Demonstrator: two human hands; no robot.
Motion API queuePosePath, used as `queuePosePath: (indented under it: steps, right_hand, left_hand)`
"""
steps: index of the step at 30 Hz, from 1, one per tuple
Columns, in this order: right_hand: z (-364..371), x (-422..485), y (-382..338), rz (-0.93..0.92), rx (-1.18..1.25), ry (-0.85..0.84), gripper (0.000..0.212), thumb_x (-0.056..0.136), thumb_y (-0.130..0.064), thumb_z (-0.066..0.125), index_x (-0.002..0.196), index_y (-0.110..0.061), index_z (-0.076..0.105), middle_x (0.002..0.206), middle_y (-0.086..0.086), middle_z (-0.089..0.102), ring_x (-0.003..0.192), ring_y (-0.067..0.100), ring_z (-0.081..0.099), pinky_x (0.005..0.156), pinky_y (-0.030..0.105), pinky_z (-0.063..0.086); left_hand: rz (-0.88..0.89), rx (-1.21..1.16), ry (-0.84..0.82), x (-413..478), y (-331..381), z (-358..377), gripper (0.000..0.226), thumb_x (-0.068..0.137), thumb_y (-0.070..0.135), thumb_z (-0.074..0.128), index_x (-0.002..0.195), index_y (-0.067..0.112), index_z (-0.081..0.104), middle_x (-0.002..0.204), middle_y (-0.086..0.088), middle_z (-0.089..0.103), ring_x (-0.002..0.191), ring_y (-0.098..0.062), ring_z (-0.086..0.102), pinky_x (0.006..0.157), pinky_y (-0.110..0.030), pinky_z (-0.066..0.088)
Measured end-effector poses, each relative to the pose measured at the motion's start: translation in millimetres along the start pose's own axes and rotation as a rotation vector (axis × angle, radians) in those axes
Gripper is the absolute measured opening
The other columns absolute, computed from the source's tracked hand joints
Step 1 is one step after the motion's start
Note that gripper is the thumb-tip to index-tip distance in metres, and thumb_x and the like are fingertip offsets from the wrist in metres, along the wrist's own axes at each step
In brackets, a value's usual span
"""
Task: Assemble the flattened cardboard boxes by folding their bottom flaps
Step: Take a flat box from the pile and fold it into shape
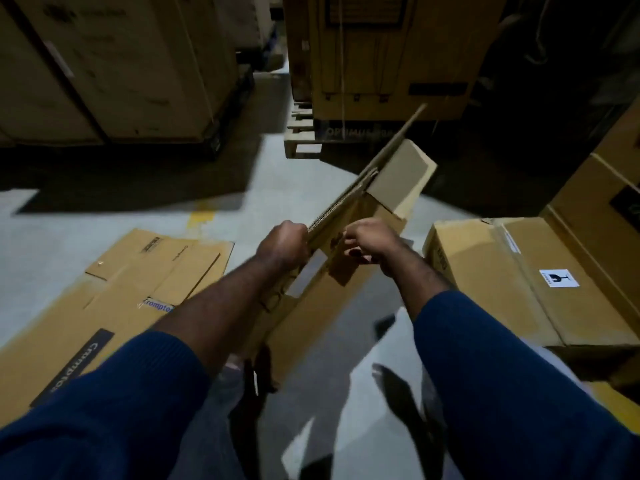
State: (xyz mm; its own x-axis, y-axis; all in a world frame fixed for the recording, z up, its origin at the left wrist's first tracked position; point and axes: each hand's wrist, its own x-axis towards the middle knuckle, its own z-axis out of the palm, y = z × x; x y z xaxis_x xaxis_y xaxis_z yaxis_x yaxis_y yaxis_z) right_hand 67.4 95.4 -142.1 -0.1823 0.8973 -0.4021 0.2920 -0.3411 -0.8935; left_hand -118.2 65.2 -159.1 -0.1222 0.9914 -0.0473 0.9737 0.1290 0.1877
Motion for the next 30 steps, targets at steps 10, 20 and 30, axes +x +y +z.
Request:
queuePosePath:
  steps: [10, 20, 30]
  right_hand:
    - [-2, 11, 14, 0.26, 0.798, -0.024, 0.059, 0.096, -0.025, 0.07, 0.148, -0.013, 0.045, 0.136, 0.015, 0.042, 0.134, 0.049, 0.046, 0.079, 0.054, 0.061]
    - [47, -1, 19, 0.266, 0.863, 0.204, 0.025, 0.087, 0.016, 0.058, 0.11, 0.009, 0.057, 0.095, 0.027, 0.063, 0.063, 0.039, 0.066, 0.046, 0.038, 0.059]
    - [68, -20, 69, 0.275, 0.658, 0.048, 0.061, 0.093, -0.056, 0.065, 0.137, -0.014, 0.057, 0.137, 0.004, 0.06, 0.096, 0.019, 0.067, 0.088, 0.037, 0.055]
  left_hand:
    - [0.374, 0.381, -0.075, -14, -17, -9, 0.02, 0.098, 0.013, 0.051, 0.118, 0.011, 0.054, 0.116, -0.013, 0.065, 0.104, -0.034, 0.063, 0.069, -0.033, 0.036]
    - [0.324, 0.389, 0.097, -22, -13, 14, 0.032, 0.095, 0.034, 0.059, 0.124, 0.023, 0.052, 0.115, -0.004, 0.065, 0.098, -0.031, 0.068, 0.061, -0.034, 0.039]
    - [0.133, 0.331, -0.068, -23, 0, 23, 0.031, 0.092, 0.022, 0.066, 0.122, 0.018, 0.062, 0.118, -0.009, 0.067, 0.108, -0.032, 0.066, 0.081, -0.039, 0.05]
